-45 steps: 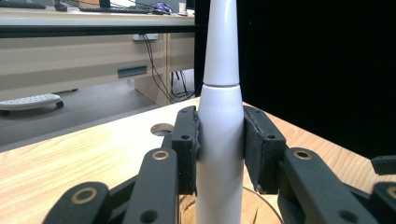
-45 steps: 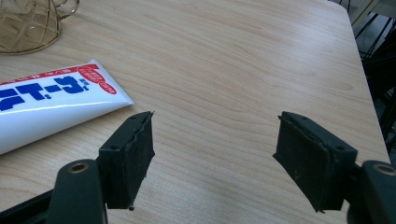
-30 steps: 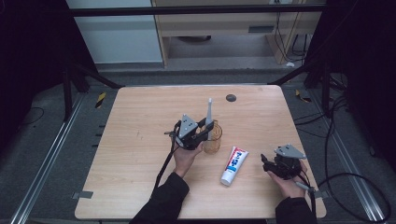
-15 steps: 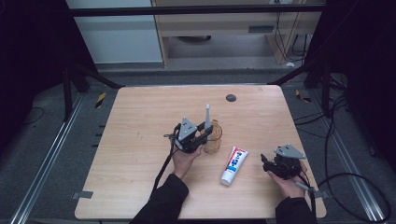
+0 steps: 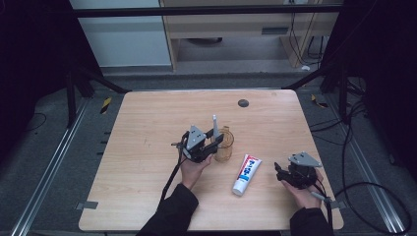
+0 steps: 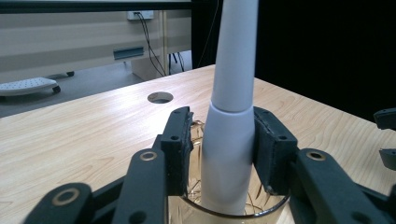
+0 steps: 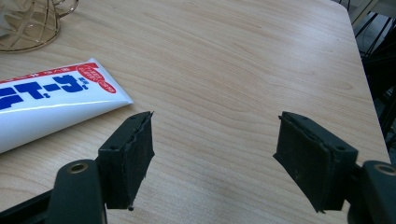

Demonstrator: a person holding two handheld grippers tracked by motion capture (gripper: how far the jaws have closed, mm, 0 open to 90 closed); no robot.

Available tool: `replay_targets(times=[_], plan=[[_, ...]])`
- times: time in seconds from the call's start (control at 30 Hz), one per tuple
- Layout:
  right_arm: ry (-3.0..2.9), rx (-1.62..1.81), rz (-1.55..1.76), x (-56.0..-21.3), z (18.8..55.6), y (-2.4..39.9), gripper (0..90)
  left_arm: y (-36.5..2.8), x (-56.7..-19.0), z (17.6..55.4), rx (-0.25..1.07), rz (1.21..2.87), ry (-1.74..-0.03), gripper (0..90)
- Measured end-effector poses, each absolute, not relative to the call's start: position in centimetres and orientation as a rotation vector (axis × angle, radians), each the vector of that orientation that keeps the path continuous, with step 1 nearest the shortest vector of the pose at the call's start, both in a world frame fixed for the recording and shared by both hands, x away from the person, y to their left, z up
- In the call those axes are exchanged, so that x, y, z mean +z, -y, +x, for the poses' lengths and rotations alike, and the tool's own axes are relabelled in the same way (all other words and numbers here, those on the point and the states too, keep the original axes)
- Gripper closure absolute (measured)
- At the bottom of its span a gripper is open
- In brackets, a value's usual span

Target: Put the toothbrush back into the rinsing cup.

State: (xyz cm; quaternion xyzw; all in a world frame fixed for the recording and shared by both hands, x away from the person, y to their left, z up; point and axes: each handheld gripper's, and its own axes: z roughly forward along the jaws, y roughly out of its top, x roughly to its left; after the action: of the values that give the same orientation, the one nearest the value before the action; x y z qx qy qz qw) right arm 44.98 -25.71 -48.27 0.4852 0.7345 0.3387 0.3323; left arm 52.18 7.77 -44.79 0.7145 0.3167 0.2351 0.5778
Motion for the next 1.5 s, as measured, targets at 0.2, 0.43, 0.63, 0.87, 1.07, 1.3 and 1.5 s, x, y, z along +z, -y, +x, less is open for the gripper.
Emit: replay_targets(times=[0.2, 0.43, 0.63, 0.87, 1.07, 1.3, 1.5], plan=[[-1.92, 0.882, 1.268, -48.3, 45.0, 25.7, 27.0, -7.8, -44.7, 51.8, 0.548, 1.684, -0.725, 54.4], [-1.917, 0.883, 1.27, -48.3, 45.0, 25.7, 26.9, -8.3, -43.9, 51.0, 0.545, 1.688, -0.729, 45.6], [-1.915, 0.888, 1.271, -48.2, 44.9, 25.6, 26.5, -9.3, -43.2, 50.0, 0.573, 1.727, -0.723, 38.8], [-1.904, 0.899, 1.274, -47.9, 44.8, 25.5, 26.6, -10.9, -42.0, 49.7, 0.595, 1.738, -0.762, 36.4], [-1.895, 0.927, 1.261, -47.4, 44.4, 25.5, 27.4, -12.1, -41.0, 49.4, 0.609, 1.808, -0.763, 32.1], [-1.911, 0.942, 1.257, -47.0, 44.2, 25.2, 29.0, -14.5, -41.1, 48.5, 0.624, 1.881, -0.789, 31.6], [-1.932, 0.946, 1.242, -46.8, 44.1, 24.7, 31.7, -17.1, -42.1, 47.4, 0.634, 1.929, -0.827, 31.2]])
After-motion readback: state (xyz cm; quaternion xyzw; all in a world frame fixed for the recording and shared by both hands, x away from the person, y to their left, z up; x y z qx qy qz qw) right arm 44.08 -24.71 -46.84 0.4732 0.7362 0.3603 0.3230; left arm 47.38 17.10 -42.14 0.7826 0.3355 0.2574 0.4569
